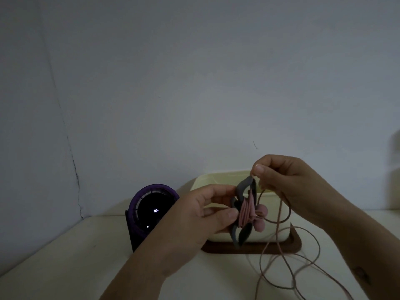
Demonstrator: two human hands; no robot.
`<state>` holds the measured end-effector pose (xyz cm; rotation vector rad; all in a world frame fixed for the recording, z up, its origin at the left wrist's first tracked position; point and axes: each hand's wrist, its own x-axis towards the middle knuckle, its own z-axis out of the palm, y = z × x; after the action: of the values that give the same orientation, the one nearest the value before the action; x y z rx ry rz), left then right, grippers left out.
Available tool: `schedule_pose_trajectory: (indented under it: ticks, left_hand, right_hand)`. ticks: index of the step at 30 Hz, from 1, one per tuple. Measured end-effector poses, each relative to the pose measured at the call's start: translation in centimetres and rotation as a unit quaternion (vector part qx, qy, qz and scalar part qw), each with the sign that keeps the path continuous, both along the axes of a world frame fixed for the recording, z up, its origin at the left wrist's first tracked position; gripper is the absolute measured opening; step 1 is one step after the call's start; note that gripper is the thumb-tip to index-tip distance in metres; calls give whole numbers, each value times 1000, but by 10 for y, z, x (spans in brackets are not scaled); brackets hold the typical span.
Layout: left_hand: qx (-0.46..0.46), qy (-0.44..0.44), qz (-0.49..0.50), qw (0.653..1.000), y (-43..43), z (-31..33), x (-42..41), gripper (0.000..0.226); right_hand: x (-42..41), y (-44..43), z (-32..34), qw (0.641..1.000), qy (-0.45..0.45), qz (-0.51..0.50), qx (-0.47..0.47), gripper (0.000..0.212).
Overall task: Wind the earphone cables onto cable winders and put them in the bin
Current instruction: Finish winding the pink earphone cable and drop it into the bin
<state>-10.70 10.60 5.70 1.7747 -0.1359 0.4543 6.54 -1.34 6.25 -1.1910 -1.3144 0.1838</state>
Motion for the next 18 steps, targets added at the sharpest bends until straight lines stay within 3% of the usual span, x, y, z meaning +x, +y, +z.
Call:
schedule_pose_trajectory:
  ticks: [6, 10, 11, 13, 16, 18]
  left_hand:
    - [-33, -25, 29, 999, 0, -2, 2, 32]
    - [-75, -39, -3, 996, -1, -2, 4, 21]
    - [-93, -46, 1, 995, 0, -2, 5, 22]
    - [-150, -60, 29, 986, 4, -1, 6, 31]
    - [-222, -89, 32, 971, 9, 1, 8, 38]
    - [-243, -106, 38, 964, 12, 2, 9, 37]
  right_hand:
    - [-1, 18, -21, 991, 77, 104, -26, 55]
    - [-4, 33, -37, 985, 92, 135, -63, 78]
    - [-5, 35, -38, 984, 98, 133, -63, 77]
    - [-9, 34, -34, 989, 95, 103, -57, 56]
    - [-20, 28, -28, 996, -11, 15, -91, 21]
    - [-25, 29, -27, 981, -127, -69, -133, 28]
